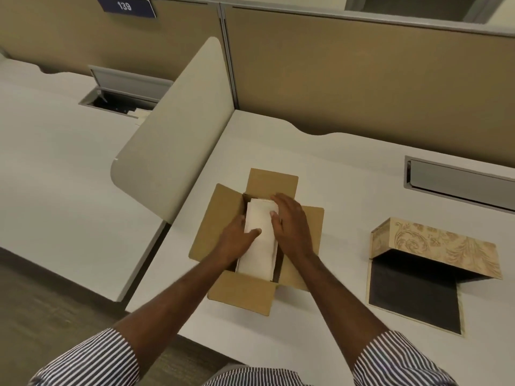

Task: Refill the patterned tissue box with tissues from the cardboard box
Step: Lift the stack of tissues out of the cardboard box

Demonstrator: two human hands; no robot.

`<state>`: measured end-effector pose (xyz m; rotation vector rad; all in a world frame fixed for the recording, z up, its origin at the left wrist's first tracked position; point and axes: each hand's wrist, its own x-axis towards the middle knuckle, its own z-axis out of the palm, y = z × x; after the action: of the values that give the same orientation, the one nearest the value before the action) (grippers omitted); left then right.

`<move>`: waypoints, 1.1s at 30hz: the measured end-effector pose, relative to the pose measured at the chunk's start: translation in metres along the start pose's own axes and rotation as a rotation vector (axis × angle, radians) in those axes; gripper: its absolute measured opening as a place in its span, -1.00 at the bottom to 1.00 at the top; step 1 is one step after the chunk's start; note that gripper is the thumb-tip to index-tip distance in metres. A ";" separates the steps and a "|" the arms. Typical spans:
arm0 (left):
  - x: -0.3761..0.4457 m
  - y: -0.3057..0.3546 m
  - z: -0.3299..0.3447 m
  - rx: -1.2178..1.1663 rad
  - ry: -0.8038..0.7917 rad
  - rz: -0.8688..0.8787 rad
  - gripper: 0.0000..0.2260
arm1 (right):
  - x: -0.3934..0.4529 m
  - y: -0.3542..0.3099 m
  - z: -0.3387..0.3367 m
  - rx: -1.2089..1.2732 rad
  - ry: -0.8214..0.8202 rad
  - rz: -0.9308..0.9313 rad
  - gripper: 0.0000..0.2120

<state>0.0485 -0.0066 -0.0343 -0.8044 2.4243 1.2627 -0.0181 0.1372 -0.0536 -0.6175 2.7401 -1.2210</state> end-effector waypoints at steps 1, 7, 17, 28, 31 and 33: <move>-0.001 0.001 0.007 -0.063 0.000 -0.004 -0.44 | 0.005 0.002 0.005 -0.054 -0.008 0.004 -0.58; 0.014 0.000 0.032 -0.280 -0.004 -0.182 -0.43 | 0.013 0.021 0.028 -0.293 -0.077 0.047 -0.42; 0.027 -0.011 0.045 -0.288 0.031 -0.355 -0.61 | 0.015 0.029 0.035 -0.235 -0.036 0.032 -0.35; 0.030 -0.024 0.031 -0.542 -0.284 -0.363 -0.54 | 0.014 0.028 0.033 -0.072 -0.015 0.096 -0.33; 0.024 -0.024 0.032 -0.551 -0.278 -0.279 -0.46 | 0.022 0.021 0.022 0.256 -0.039 0.237 -0.32; 0.019 -0.021 0.031 -0.525 -0.253 -0.194 -0.37 | 0.030 0.017 0.007 0.520 -0.086 0.357 -0.30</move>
<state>0.0455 0.0031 -0.0751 -0.9154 1.7880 1.8216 -0.0496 0.1309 -0.0678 -0.1153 2.1869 -1.6563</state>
